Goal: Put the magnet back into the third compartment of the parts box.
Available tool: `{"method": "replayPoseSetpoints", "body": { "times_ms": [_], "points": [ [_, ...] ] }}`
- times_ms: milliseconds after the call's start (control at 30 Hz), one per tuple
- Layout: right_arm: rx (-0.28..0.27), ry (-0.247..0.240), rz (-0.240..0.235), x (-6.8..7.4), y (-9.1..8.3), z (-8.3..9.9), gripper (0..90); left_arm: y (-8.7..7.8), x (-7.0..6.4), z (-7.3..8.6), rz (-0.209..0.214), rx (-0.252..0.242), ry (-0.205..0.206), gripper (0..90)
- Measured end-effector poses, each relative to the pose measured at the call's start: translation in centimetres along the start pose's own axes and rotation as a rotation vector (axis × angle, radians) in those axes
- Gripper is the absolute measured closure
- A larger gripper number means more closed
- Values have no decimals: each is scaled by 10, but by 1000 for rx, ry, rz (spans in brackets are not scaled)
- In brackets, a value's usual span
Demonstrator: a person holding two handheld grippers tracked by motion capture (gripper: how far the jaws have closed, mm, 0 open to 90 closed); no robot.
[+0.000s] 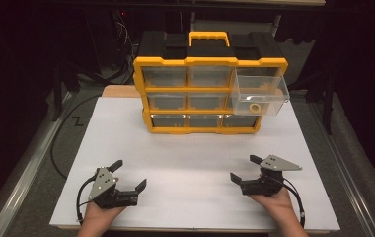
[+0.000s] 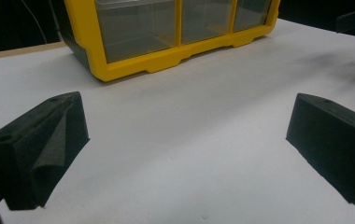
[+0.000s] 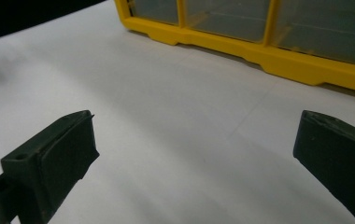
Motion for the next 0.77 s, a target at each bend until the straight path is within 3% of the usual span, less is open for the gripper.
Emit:
{"method": "replayPoseSetpoints", "body": {
  "times_ms": [67, 167, 300, 333, 433, 600, 767],
  "points": [
    [-22, 28, -2, -4, -8, 3, 9, 1, -1, 0, 11, 9, -15, 1],
    [-61, 45, 15, -8, -16, 4, 9, 3, -4, 0, 14, 18, -5, 1],
    [-96, 53, 24, -8, -17, 5, 9, 4, -5, 1, 15, 31, 1, 1],
    [-104, 63, 9, -8, -16, 5, 9, 4, -5, 1, 14, 33, 0, 1],
    [-112, 80, 14, -5, -12, 5, 8, 3, -5, 1, 18, 32, -3, 1],
    [-115, 51, 43, -1, -11, 3, 9, 3, -4, 1, 22, 35, 2, 1],
    [-107, 53, 55, -2, -11, 4, 9, 3, -4, 1, 23, 38, 3, 1]
  ]
}}
Point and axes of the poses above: each handheld gripper's, and its own axes: y roughly forward along the jaws, z roughly out of its underside, x roughly to its left, the point moved 3 cm from there along y, roughly forward along the jaws, and after that the axes turned 7 degrees about -y, right-handed, at the moved point
